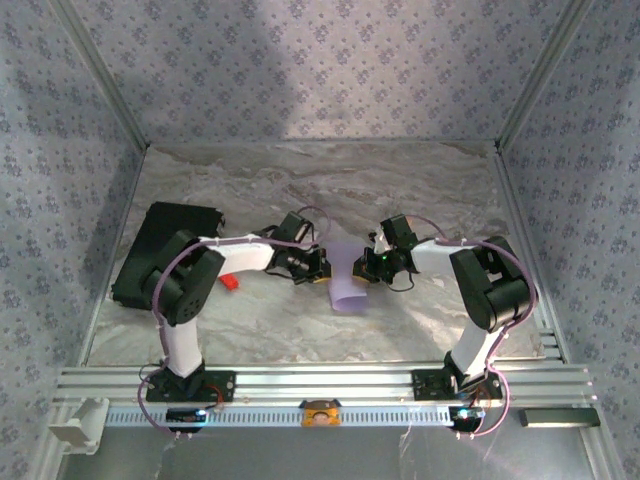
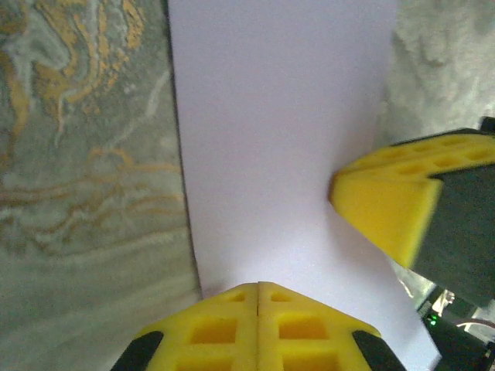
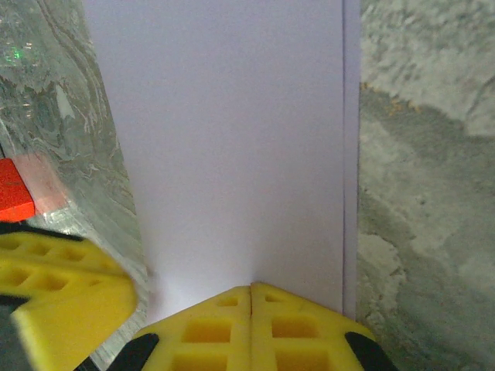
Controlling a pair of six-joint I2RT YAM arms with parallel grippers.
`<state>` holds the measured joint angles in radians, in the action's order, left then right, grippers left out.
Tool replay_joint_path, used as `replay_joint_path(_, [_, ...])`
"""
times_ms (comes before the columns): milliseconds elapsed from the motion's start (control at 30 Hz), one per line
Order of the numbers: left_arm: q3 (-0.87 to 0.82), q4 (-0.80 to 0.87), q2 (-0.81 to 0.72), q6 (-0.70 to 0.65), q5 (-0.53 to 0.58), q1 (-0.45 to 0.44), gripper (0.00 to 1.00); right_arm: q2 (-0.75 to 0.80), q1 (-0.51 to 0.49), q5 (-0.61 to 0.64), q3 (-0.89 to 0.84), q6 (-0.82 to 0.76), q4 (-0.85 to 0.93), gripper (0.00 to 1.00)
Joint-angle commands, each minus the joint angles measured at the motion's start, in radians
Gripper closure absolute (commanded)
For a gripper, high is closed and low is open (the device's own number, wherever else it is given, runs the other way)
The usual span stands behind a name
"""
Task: Fold a paper plane with a square sheet of paper (pick it up from the middle)
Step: First fold the square sheet of paper in half at the center of the table.
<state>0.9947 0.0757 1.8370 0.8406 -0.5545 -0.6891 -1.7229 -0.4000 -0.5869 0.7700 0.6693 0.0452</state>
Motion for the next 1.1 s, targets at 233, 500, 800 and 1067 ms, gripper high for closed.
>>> replay_joint_path(233, [-0.064,-0.208,-0.004,0.146,-0.097,-0.020,1.00,-0.008,-0.003,0.081,-0.037,0.014,0.108,0.99])
replay_joint_path(500, [-0.103,-0.197,0.056,0.118,-0.090,-0.026,1.00,-0.006,-0.002,0.082,-0.043,0.014,0.106,0.99])
replay_joint_path(800, [-0.150,-0.106,0.055,0.028,-0.023,-0.016,1.00,-0.004,0.006,0.077,-0.053,0.012,0.098,0.99])
replay_joint_path(1067, [-0.074,-0.058,-0.056,0.051,-0.033,-0.032,0.99,-0.002,0.015,0.071,-0.054,0.009,0.100,0.99])
